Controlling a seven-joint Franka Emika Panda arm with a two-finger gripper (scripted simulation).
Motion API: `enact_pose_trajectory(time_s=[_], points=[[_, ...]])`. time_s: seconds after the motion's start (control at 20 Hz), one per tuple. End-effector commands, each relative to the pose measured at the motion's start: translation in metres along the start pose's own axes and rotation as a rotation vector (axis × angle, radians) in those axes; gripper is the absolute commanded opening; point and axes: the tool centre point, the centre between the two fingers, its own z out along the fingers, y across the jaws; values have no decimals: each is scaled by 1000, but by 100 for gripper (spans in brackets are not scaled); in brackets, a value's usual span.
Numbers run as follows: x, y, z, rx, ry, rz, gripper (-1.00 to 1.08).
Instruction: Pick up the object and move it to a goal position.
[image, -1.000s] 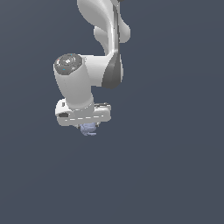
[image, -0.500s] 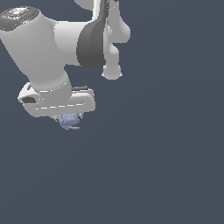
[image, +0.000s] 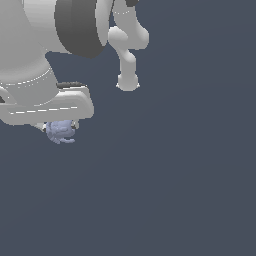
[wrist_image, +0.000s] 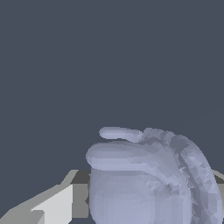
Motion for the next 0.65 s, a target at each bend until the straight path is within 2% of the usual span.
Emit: enact_pose_trajectory(time_s=[0.0, 0.6], points=[[2, 5, -8, 0, -1, -1, -100], [6, 13, -21, 0, -1, 0, -100]])
